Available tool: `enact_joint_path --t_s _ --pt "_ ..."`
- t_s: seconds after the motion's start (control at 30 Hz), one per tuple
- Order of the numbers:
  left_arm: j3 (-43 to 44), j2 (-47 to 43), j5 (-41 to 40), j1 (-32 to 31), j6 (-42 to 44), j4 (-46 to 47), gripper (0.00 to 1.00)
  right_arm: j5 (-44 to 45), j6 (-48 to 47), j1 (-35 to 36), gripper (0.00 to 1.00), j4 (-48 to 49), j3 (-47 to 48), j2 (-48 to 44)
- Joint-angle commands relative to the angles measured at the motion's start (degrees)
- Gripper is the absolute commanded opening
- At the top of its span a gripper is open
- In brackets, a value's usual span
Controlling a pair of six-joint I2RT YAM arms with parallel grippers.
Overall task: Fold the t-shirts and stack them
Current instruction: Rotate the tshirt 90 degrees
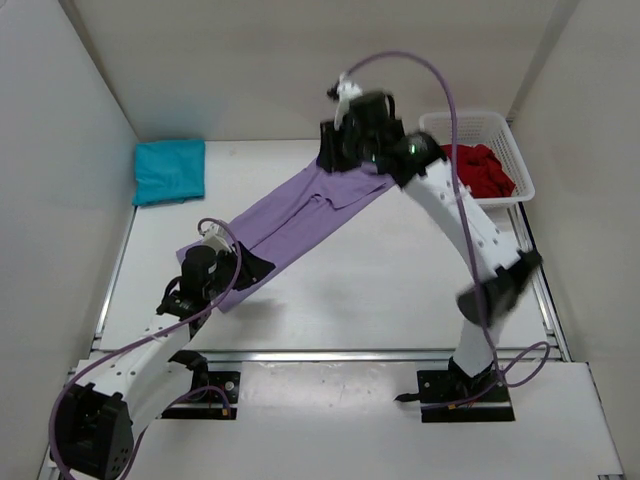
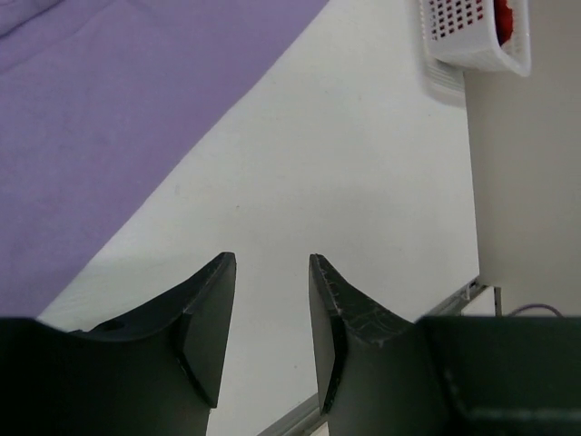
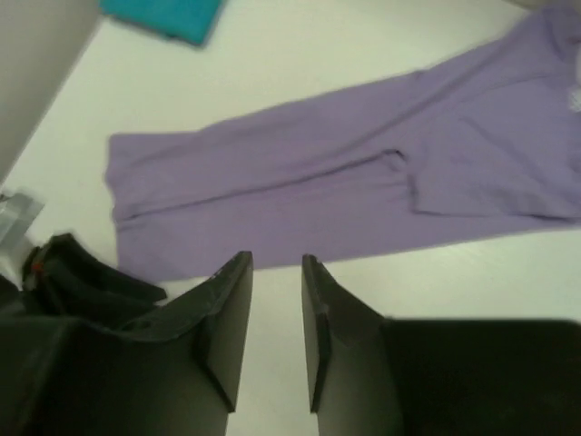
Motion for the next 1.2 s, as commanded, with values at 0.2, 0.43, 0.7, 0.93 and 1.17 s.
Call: enact_joint_path --t_s 0.2,0.43,0.7,0.93,1.17 --pt "7.39 -0.33 8.19 2.24 1.41 -0.29 0.46 -0.33 21.4 8.05 0.32 57.62 -84.18 -34.84" --pt "12.86 0.38 12.4 6.54 2.64 -1.69 0.48 1.88 29.6 19.85 0.39 70.49 -78.46 -12.43" --pt "10.84 -3.13 15.14 11.03 2.46 -3.81 0.48 3.02 36.19 22.75 0.39 68.4 -66.5 5.67" --pt "9.44 -3.14 14.62 11.3 2.28 -2.31 0.49 1.34 37.87 22.58 0.29 63.55 -61.91 11.31" --pt "8.03 -1.82 13.3 10.6 3.34 -2.92 0.48 -1.56 36.12 18.63 0.0 65.03 -68.83 3.45"
